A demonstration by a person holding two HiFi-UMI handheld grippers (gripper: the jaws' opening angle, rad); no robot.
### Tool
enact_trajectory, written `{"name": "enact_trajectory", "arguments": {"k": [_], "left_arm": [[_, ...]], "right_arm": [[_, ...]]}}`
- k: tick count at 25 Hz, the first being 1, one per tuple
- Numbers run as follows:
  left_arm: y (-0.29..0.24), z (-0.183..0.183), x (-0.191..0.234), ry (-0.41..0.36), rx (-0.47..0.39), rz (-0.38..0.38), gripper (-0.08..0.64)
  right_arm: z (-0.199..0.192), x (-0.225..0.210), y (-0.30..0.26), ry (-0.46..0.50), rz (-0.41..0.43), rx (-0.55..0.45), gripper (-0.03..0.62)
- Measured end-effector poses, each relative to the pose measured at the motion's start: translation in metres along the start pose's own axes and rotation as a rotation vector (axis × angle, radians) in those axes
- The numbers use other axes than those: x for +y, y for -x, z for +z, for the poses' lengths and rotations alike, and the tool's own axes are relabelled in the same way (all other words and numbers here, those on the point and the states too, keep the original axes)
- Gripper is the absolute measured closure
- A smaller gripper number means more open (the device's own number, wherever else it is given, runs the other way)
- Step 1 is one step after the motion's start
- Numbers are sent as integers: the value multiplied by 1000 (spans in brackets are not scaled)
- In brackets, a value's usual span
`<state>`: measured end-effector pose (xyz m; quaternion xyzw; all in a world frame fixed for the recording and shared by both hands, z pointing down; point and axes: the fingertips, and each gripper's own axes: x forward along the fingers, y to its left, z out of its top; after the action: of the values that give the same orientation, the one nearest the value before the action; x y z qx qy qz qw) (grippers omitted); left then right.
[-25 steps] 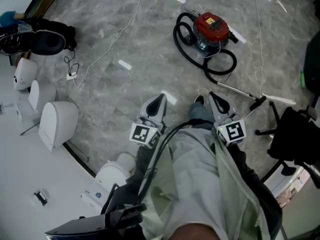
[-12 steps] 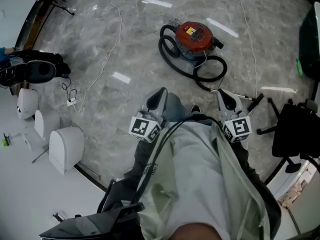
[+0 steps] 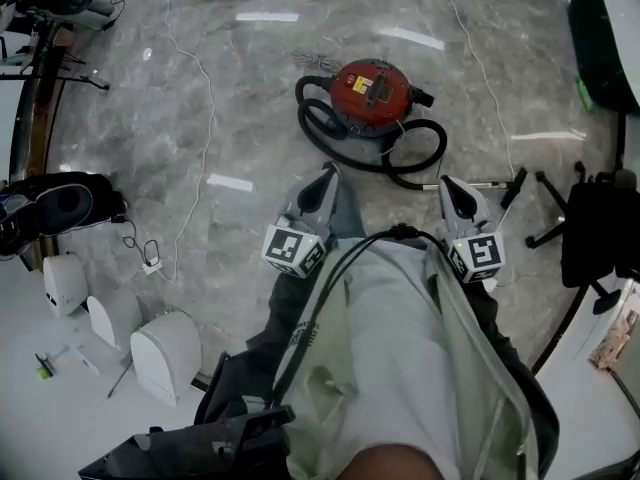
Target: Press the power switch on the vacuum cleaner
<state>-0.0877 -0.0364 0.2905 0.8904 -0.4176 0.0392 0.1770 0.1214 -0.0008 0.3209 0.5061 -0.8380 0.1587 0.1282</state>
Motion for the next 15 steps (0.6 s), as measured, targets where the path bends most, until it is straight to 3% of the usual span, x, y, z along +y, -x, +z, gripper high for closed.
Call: {"name": "enact_trajectory", "arguments": {"k": [5,10,15], "left_arm": [[-34,13,82,9,100,-79,555],[-72,-12,150,17,220,-150,555],[-122,-82,209,-22,342,-166,555]], "right_arm": [[27,24,-77,-24,-75,43,591],[33,52,-158,-66,-86,105,591],[-31,55,-212,-84,-102,200,591]]}}
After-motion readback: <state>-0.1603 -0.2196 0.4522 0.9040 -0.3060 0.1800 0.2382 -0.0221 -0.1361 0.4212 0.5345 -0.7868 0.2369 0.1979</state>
